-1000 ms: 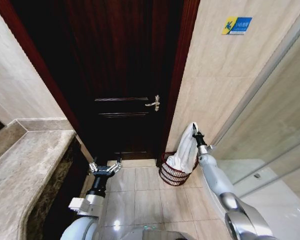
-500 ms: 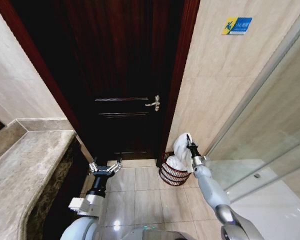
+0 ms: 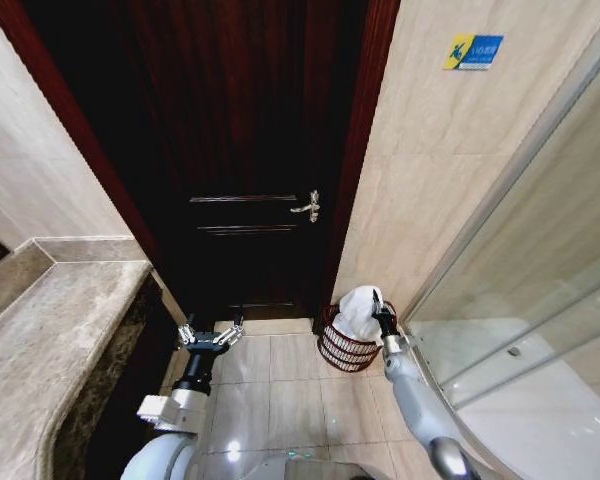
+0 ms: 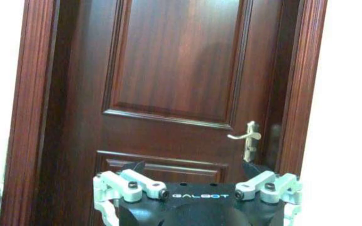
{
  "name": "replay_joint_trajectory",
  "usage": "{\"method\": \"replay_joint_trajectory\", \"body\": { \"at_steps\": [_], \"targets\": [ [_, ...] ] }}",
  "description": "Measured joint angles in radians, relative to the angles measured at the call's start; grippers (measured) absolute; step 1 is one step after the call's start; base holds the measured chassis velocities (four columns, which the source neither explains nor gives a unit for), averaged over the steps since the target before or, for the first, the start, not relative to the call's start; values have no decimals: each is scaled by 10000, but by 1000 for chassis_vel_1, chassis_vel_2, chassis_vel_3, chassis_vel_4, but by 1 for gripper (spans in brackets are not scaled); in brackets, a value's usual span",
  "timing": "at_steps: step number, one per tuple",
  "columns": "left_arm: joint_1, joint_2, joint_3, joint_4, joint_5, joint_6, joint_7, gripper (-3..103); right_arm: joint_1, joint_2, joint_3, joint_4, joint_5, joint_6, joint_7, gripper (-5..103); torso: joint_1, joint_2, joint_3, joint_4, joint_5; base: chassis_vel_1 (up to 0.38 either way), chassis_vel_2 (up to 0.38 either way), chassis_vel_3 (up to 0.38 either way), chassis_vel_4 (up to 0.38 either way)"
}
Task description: Discard the used towel into the hamper.
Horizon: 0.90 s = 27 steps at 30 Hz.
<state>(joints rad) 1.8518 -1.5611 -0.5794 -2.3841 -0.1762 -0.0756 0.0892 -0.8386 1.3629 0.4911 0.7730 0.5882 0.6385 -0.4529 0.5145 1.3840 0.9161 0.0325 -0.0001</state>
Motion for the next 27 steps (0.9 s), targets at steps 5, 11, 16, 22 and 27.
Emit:
{"method": "replay_joint_trajectory", "body": {
  "at_steps": [5, 11, 16, 22, 27],
  "targets": [
    [0, 0, 0, 0, 0, 0, 0, 100, -93, 77, 194, -83, -82, -84, -174, 5, -1, 0, 0, 0, 0, 0, 0, 0, 0],
    [1, 0, -1, 0, 0, 0, 0, 100, -134, -17, 166, -164, 38, -243, -241, 5, -4, 1, -1, 0, 0, -38, 35, 51, -31],
    [1, -1, 0, 0, 0, 0, 0, 100, -123, -116, 65, -246, 113, -360, -431, 5, -1, 0, 1, -1, 0, -133, 125, 129, -113],
    [-1, -1, -1, 0, 1, 0, 0, 100, -117, -77, 155, -354, -167, -763, -166, 5, 13, -5, 4, 2, 5, -183, 198, 183, -163],
    [-1, 2, 0, 0, 0, 0, 0, 100, 39, -79, 430, -394, -784, -1492, 411, 5, 12, -6, 3, -1, -6, -110, 108, 57, -52]
  ]
}}
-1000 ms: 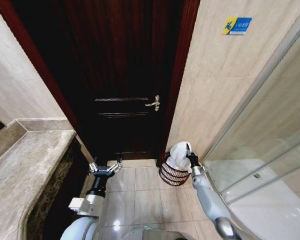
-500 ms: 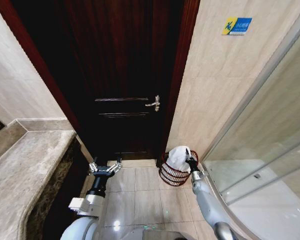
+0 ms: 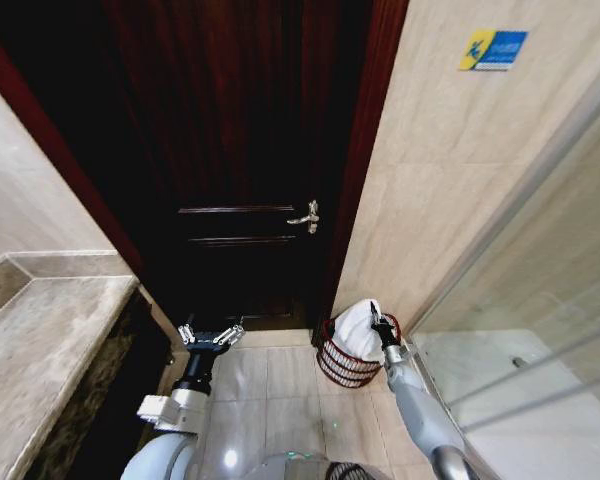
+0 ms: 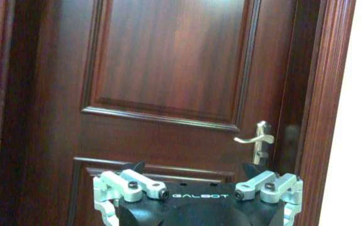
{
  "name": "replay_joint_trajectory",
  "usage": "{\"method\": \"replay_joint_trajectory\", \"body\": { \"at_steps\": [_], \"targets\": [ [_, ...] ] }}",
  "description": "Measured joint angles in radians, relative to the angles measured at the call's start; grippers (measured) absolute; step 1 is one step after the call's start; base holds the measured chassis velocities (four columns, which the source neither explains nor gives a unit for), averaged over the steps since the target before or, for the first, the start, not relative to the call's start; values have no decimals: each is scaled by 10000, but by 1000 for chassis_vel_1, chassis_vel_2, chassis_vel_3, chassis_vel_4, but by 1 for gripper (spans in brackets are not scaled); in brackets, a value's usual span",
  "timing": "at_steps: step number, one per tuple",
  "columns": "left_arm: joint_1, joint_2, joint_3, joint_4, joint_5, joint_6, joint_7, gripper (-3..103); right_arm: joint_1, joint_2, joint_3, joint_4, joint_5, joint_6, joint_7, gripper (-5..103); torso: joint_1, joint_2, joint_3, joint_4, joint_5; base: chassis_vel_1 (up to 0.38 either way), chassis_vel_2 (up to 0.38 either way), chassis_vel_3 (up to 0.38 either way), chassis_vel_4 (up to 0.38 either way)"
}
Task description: Discard the used towel into the hamper.
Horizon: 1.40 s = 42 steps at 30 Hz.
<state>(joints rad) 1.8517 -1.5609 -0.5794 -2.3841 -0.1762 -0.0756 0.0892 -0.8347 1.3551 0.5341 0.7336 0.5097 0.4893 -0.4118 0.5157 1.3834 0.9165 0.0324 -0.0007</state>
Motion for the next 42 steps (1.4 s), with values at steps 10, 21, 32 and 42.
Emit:
{"method": "replay_joint_trajectory", "body": {
  "at_steps": [10, 21, 32, 42],
  "targets": [
    [3, -3, -1, 0, 0, 0, 0, 100, -284, -57, 320, -107, -668, -2379, 697, 5, -21, 8, -6, 0, 8, 6, -14, -10, 5],
    [1, -3, -1, 0, 0, 0, 0, 100, 252, -309, 197, -569, 115, -4251, 104, 5, -10, 6, -3, 1, 5, 0, 0, 0, 0],
    [1, -3, -1, 0, 0, 0, 0, 100, 1401, -304, 484, -2504, -1317, -5260, -184, 5, -11, 6, -3, 1, 8, 0, 0, 0, 0],
    [1, -3, -1, 0, 0, 0, 0, 100, 1691, -58, 742, -3233, -2008, -4182, 734, 5, -11, 5, -3, 1, 9, 0, 0, 0, 0]
  ]
}}
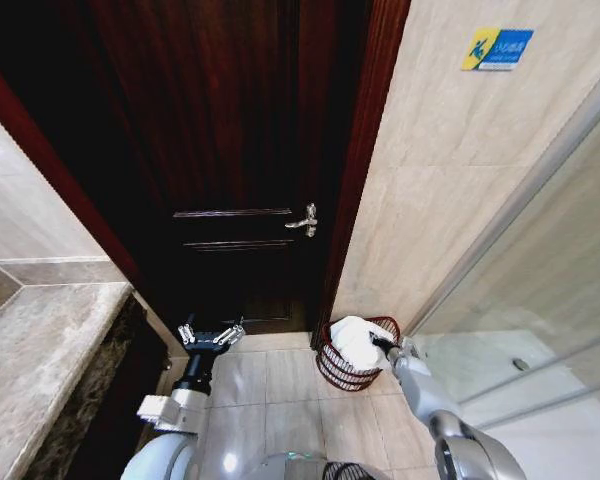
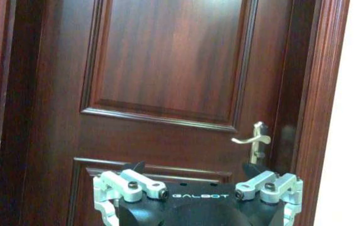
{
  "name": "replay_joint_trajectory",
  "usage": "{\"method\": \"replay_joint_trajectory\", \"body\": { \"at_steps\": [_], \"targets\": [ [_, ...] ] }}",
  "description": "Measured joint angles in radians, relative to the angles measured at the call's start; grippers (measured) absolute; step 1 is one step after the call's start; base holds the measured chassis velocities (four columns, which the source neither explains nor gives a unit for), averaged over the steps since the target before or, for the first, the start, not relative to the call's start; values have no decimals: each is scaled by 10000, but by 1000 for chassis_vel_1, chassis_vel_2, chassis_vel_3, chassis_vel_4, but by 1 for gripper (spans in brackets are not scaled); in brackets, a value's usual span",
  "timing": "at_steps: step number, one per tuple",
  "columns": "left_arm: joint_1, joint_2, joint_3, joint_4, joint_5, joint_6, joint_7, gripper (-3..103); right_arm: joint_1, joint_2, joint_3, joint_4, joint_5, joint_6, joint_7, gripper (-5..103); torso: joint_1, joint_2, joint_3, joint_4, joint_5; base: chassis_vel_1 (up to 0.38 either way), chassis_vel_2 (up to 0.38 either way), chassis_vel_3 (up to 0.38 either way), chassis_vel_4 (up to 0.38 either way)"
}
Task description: Discard the used towel into the hamper.
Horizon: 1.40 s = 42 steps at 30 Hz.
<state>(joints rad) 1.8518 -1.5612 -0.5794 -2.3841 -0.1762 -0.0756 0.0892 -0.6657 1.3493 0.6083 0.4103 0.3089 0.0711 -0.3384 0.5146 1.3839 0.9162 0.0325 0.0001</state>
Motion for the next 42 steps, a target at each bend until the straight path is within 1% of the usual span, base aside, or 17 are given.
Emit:
{"method": "replay_joint_trajectory", "body": {
  "at_steps": [2, 4, 8, 10, 13, 19, 22, 30, 32, 33, 35, 36, 37, 38, 40, 41, 42],
  "targets": [
    [-1, 0, 0, 0, 0, 0, 0, 100, -24, 8, 1, 17, 37, 80, 55, 5, 0, 0, 0, 0, 0, 0, 0, 0, 0],
    [0, 0, 0, -1, 0, 0, 0, 100, -147, 14, 23, 104, 63, 338, 41, 5, 0, 0, 0, 1, -2, 0, 0, 0, 0],
    [0, 0, -1, 0, 0, 0, 0, 100, -303, 10, 27, 361, 2, 250, 3, 5, 0, 0, 0, 0, 0, 0, 0, 0, 0],
    [0, 0, 0, 0, 0, 0, 0, 100, -483, 1, 85, 589, -307, 80, -135, 5, 0, 0, -1, 1, -3, 0, 0, 0, 0],
    [0, 0, 0, -1, 0, 0, 0, 100, -572, 3, 161, 588, -576, 75, -215, 5, -1, 0, -1, 0, -3, 0, 0, 0, 0],
    [0, 0, 0, 0, 0, 0, 0, 100, -656, 75, 186, 702, -624, 7, -226, 5, -3, 1, -1, 0, -2, 0, 0, 0, 0],
    [1, 0, 0, 0, 0, 0, 0, 100, -720, 105, 174, 730, -605, 91, -304, 5, -4, 1, -1, -1, -2, -83, 85, 73, -93],
    [0, 1, -1, 0, 0, 0, 0, 100, -773, 135, 157, 600, -616, 194, -362, 5, -1, 0, -1, 1, -3, -154, 169, 173, -160],
    [0, 0, 1, -1, 0, 0, 0, 100, -825, 129, 171, 612, -778, -30, -362, 5, 1, 0, 0, 1, 1, -226, 215, 239, -238],
    [0, 0, 0, -1, 0, 0, 0, 100, -878, 128, 226, 616, -994, -209, -362, 5, 1, 1, 0, 0, -3, -251, 271, 254, -248],
    [0, 1, -1, 0, 0, 0, 0, 100, -915, 132, 282, 617, -1171, -309, -367, 5, 0, 1, -1, -1, -10, -270, 271, 254, -259],
    [1, -1, 0, -1, 0, 0, 0, 100, -1003, 146, 391, 610, -1495, -450, -400, 5, -1, 2, -1, 1, 0, -296, 271, 285, -287],
    [0, 0, 0, 0, 0, 0, 0, 100, -1091, 173, 526, 596, -1782, -551, -453, 5, -1, 2, -1, -4, -10, -296, 280, 288, -287],
    [0, 0, 0, 0, 0, 0, 0, 100, -1091, 173, 526, 596, -1782, -551, -453, 5, -1, 2, -1, -4, -10, -296, 280, 288, -287],
    [0, -1, -2, -1, 0, -1, 0, 100, -1232, 193, 711, 596, -2224, -648, -591, 5, -1, 6, -3, -5, -29, -293, 292, 303, -313],
    [0, -1, 1, 1, 0, 1, 1, 100, -1311, 199, 770, 540, -2350, -651, -681, 5, -7, 14, -5, -31, -44, -335, 303, 323, -342],
    [-3, -3, -2, 0, 0, -1, -2, 100, -1344, 222, 834, 465, -2467, -665, -730, 5, -11, 21, -8, -25, -45, -414, 325, 323, -342]
  ]
}}
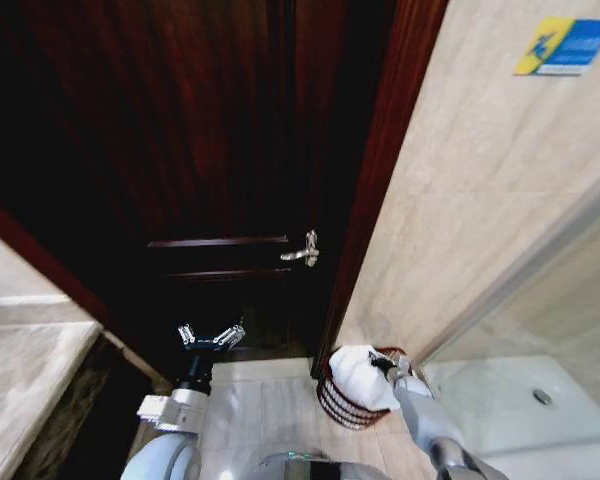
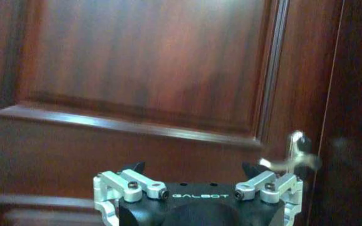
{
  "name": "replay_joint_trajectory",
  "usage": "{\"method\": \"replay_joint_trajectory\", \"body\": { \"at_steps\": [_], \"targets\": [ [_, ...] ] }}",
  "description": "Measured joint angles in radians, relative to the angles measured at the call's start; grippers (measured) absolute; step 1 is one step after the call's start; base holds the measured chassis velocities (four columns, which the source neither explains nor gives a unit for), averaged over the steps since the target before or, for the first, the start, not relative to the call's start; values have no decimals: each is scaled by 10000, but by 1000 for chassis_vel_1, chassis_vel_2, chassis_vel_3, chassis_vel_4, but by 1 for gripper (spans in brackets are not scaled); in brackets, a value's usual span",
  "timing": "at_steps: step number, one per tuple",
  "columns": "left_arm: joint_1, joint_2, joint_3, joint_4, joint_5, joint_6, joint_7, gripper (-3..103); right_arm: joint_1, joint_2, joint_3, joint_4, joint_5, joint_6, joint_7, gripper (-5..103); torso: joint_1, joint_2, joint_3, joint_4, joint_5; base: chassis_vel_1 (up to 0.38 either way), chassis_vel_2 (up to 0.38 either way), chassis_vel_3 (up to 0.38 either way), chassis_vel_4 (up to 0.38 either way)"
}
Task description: Discard the used towel into the hamper.
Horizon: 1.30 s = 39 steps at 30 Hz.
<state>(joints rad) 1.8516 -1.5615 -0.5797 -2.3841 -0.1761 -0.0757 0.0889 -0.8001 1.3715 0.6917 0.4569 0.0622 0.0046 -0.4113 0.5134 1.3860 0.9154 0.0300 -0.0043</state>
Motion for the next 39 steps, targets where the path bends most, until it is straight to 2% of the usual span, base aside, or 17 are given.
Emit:
{"method": "replay_joint_trajectory", "body": {
  "at_steps": [2, 4, 6, 7, 10, 11, 13, 14, 16, 17, 19, 20, 21, 22, 24, 28, 39],
  "targets": [
    [0, 9, -1, -1, 0, 0, 0, 100, -3, 35, 160, -161, -191, 19, -23, 5, 1, 1, -2, 23, 26, -414, 340, 320, -364],
    [0, 4, 2, 1, -1, 0, 1, 100, 15, 68, 391, -302, -432, 99, -27, 5, 1, -1, -1, 29, 45, -390, 355, 391, -375],
    [2, 3, 4, -3, 0, 0, 8, 100, 6, 80, 587, -331, -565, 176, -22, 5, 2, -8, 3, 22, 52, -358, 355, 42, -266],
    [5, 8, 4, 0, 0, 0, 5, 100, -109, 88, 639, -183, -511, 219, -12, 5, 0, -13, 1, 32, 47, -353, 359, 42, -266],
    [15, 5, -4, -1, 0, 0, 1, 100, -774, 4, 399, 879, 219, 117, -8, 3, 1, -20, 10, 13, 31, -322, 345, 285, -147],
    [14, 3, -4, -2, 0, 0, 1, 100, -1103, -52, 224, 1460, 459, 104, -54, 8, 2, -21, 13, 11, 33, -307, 271, 128, -152],
    [-1, -1, -2, 1, 0, 2, -2, 100, -1668, -93, -38, 2594, 970, 49, -106, 13, 41, -46, 34, 17, 64, -219, 151, -11, -351],
    [-2, 5, 7, -2, 0, 1, 8, 100, -1877, -127, -69, 2857, 1256, -31, 20, 17, 37, -46, 29, 17, 104, -205, 99, 402, -410],
    [-2, 2, 8, -3, 0, 0, 13, 100, -2057, -163, -71, 3081, 1413, -79, 156, 21, 29, -44, 20, 24, 100, -114, 99, 402, -233],
    [29, 14, 30, -5, 2, -20, 62, 100, -2511, -222, -86, 3934, 1739, -332, 477, 27, 22, -37, 17, 33, 20, -22, 100, 56, -233],
    [28, 17, 35, -3, 2, -6, 71, 100, -2874, -228, -143, 4362, 2081, -565, 783, 32, 20, -35, 12, 29, 23, -22, 100, 119, -29],
    [11, 8, -3, -2, 2, 0, 15, 100, -3334, -216, -261, 5106, 2497, -794, 1124, 32, 17, -33, 8, 32, 61, 51, 56, 119, 53],
    [1, 3, -3, 0, 0, 1, 11, 100, -4180, -174, -504, 6884, 2902, -1104, 1625, 32, 18, -30, 9, 29, 51, 3, -15, 21, 71],
    [1, 3, -3, 0, 0, 1, 11, 100, -4180, -174, -504, 6884, 2902, -1104, 1625, 32, 18, -30, 9, 29, 51, 3, -15, 21, 71],
    [1, 1, 0, 0, 0, 0, 7, 100, -5297, -123, -828, 9258, 3080, -1493, 2291, 33, 9, -21, 5, 22, 38, -4, -86, -11, 58],
    [0, 2, -1, -1, 0, 0, 5, 100, -6044, -45, -1101, 10718, 3112, -1748, 2982, 33, 7, -17, 2, 31, 43, -7, -44, -10, 26],
    [3, 4, 1, -1, 0, 1, 1, 100, -6350, 237, -791, 11167, 2859, -1423, 3041, 33, -224, -507, -264, 18, 40, 0, 0, 0, 0]
  ]
}}
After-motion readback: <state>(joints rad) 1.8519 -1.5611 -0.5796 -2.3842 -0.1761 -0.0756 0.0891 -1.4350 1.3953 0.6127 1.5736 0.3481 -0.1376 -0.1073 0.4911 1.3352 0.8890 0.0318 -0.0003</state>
